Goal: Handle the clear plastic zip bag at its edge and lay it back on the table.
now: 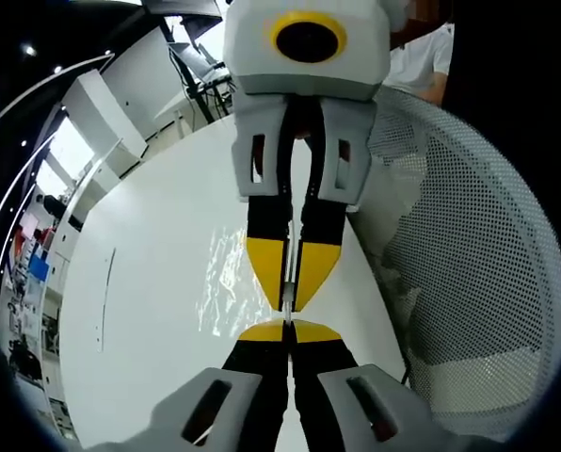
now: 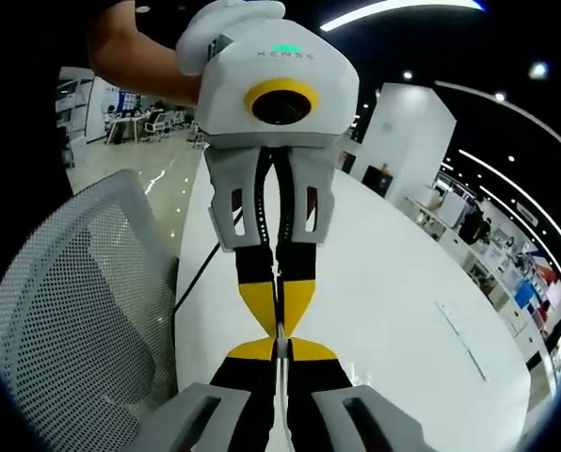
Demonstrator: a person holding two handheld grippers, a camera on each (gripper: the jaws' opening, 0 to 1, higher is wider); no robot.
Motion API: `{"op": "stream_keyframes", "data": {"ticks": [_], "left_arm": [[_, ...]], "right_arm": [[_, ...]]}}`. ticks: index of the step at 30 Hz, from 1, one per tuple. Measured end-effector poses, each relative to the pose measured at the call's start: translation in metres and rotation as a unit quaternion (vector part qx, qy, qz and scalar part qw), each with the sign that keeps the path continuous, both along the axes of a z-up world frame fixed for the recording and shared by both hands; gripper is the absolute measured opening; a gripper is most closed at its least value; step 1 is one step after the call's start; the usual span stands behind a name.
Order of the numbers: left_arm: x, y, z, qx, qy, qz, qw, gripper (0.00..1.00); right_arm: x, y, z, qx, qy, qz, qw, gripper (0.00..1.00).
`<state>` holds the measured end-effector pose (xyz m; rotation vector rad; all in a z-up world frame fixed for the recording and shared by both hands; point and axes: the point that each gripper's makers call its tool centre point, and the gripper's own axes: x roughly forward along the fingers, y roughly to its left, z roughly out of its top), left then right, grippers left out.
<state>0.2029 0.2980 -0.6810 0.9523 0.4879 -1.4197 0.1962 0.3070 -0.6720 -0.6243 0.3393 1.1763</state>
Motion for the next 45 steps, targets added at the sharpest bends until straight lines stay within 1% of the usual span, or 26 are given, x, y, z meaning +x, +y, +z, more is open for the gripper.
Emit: {"op": "stream_keyframes", "data": {"ticks": [15,30,45], "left_arm": [[0.0024,0.0012,-0.0006,-0.005,0.005,0.008,0.9999,0.0],[0.0031,0.0001,0.0022,-0.007,0.002,0.007,1.0,0.0],[0.0047,0.0021,0.0041,-0.009,0.002,0.013,0.9999,0.0]], "right_arm": [[0.0016,-0.0017,0.0003,-0.002,-0.001,-0.002,1.0,0.0],[0.0018,-0.0031,0.0027,0.0,-0.004,-0.006,1.0,0.0],[0.0031,-0.0032,0.0043,0.003,-0.004,-0.008,1.0,0.0]]}}
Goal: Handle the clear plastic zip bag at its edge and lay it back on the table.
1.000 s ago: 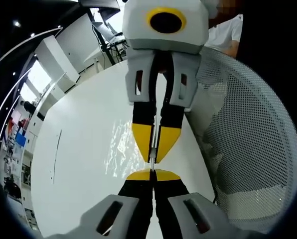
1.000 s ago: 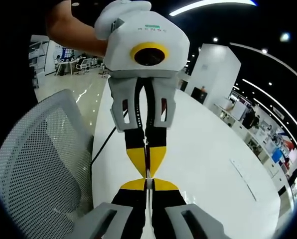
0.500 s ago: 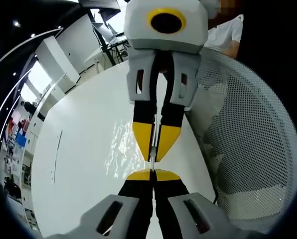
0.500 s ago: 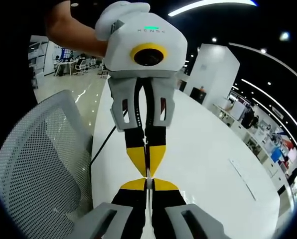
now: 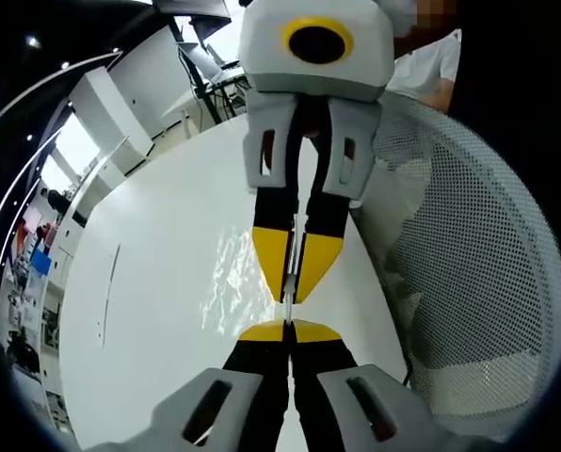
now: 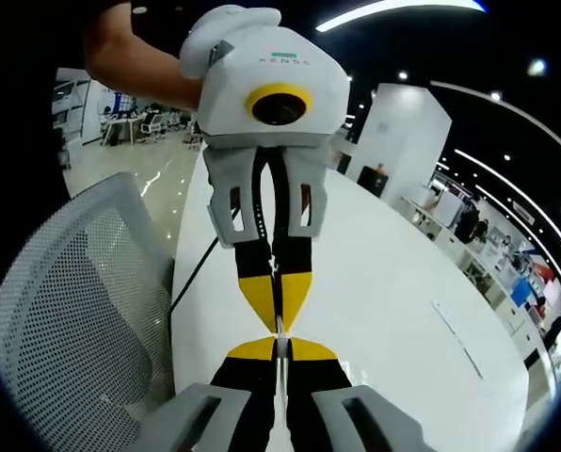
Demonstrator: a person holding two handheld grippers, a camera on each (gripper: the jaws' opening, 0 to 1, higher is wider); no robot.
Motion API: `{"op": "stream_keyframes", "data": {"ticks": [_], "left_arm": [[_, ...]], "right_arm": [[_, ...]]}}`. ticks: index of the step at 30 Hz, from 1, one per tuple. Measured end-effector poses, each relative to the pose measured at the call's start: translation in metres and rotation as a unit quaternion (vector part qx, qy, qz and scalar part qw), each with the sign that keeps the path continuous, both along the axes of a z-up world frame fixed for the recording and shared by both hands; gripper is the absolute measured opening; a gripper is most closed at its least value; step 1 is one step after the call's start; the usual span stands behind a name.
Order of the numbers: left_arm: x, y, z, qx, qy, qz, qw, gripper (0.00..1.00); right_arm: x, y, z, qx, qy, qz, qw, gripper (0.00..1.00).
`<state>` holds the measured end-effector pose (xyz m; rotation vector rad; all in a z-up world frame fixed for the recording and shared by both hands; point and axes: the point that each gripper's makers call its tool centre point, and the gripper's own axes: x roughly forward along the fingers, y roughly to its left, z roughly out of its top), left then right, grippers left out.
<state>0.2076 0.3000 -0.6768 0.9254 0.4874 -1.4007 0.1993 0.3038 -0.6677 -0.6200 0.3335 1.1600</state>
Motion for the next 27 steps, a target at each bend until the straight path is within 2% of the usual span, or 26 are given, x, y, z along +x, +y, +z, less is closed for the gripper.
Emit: {"op": "stream_keyframes", "data": {"ticks": [27], "left_arm": [[0.0029,0.0076,0.0003,-0.004,0.0,0.013,0.9999,0.0]], "right_arm": [[0.0002,-0.002,0.0004,-0.003,0.0,-0.001,1.0,0.0]]}}
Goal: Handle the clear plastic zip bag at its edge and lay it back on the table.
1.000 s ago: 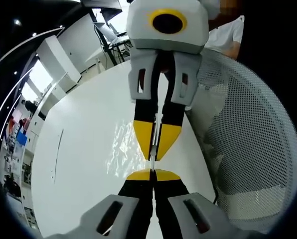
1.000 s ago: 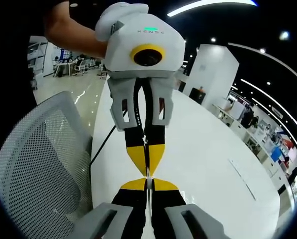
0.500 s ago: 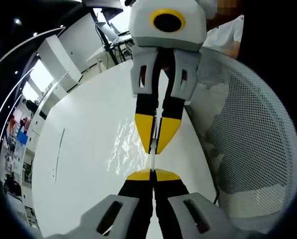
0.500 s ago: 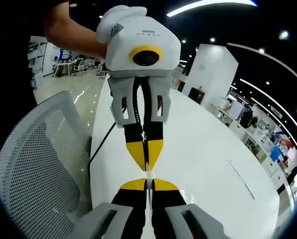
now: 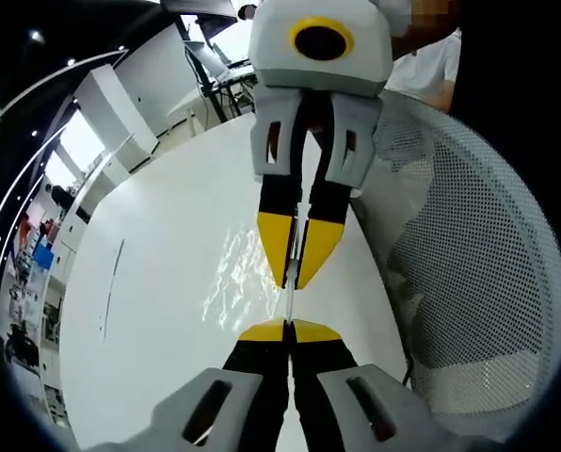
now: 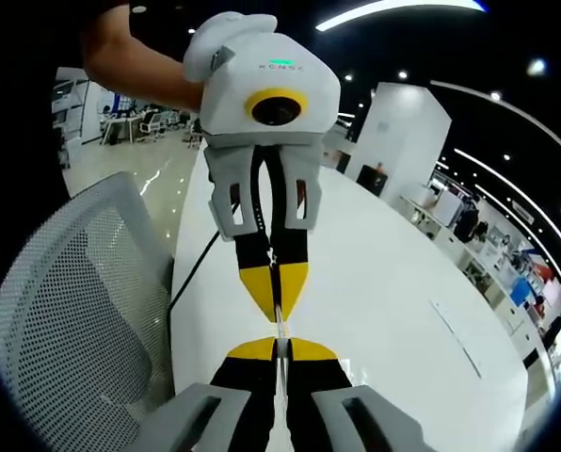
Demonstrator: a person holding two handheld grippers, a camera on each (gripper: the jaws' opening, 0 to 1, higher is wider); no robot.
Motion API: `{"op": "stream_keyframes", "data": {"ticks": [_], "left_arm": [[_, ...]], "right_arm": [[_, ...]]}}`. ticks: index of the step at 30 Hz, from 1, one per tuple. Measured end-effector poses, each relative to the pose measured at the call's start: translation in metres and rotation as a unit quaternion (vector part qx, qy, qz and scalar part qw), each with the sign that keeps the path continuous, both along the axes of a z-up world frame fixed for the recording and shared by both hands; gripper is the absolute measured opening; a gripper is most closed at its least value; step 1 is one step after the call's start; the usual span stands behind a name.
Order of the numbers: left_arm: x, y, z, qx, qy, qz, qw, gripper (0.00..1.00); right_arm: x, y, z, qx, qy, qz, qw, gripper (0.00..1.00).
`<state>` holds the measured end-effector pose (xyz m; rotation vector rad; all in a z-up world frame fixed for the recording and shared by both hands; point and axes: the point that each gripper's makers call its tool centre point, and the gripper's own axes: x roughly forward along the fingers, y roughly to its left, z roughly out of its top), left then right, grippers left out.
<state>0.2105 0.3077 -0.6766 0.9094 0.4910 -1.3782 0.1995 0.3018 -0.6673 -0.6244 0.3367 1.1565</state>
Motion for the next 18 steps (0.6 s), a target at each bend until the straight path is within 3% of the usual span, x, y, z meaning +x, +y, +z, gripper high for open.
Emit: {"op": "stream_keyframes", "data": {"ticks": [18], "left_arm": [[0.0008,0.0004,0.0014,0.002,-0.001,0.001,1.0,0.0]], "right_arm": [[-0.0004,-0.0031,0.0008,0.005,0.001,-0.005,1.0,0.0]]}}
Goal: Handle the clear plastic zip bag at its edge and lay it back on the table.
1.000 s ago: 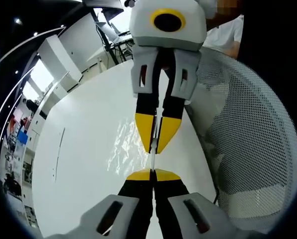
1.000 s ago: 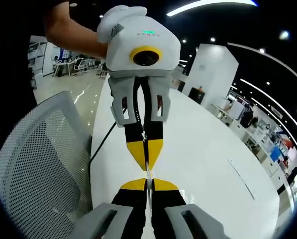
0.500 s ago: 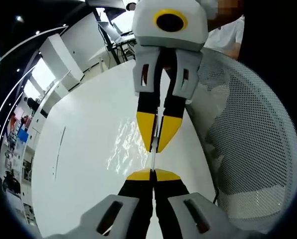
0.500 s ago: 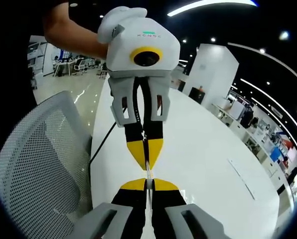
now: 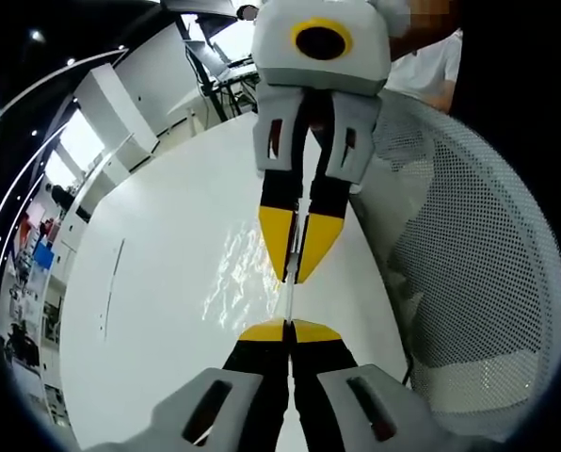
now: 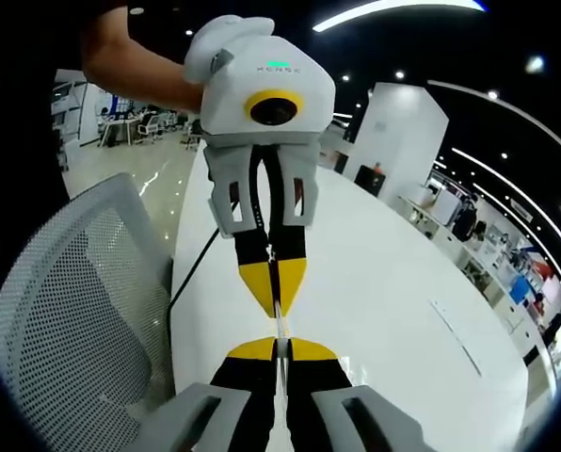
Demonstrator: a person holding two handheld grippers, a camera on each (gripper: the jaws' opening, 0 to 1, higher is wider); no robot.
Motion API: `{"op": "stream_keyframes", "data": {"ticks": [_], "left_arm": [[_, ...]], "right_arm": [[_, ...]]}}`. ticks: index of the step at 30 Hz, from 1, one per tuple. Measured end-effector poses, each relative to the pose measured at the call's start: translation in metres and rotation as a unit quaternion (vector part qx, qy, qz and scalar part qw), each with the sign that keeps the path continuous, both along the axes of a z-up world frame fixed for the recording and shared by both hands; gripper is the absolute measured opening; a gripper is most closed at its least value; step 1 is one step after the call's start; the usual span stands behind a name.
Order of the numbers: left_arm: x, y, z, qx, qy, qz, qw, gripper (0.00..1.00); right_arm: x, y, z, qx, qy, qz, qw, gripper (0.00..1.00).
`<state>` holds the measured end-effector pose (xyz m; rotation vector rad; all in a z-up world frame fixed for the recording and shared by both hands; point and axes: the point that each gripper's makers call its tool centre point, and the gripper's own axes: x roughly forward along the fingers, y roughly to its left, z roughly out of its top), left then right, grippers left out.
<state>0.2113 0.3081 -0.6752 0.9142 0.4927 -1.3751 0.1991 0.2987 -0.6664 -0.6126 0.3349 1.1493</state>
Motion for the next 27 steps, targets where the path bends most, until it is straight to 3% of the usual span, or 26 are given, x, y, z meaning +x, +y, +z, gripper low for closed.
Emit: {"op": "stream_keyframes", "data": {"ticks": [27], "left_arm": [[-0.0005,0.0041,0.0042,-0.004,-0.008,0.007,0.9999,0.0]], "right_arm": [[0.0005,0.0011,0.0045,0.003,-0.005,-0.001,1.0,0.0]]}}
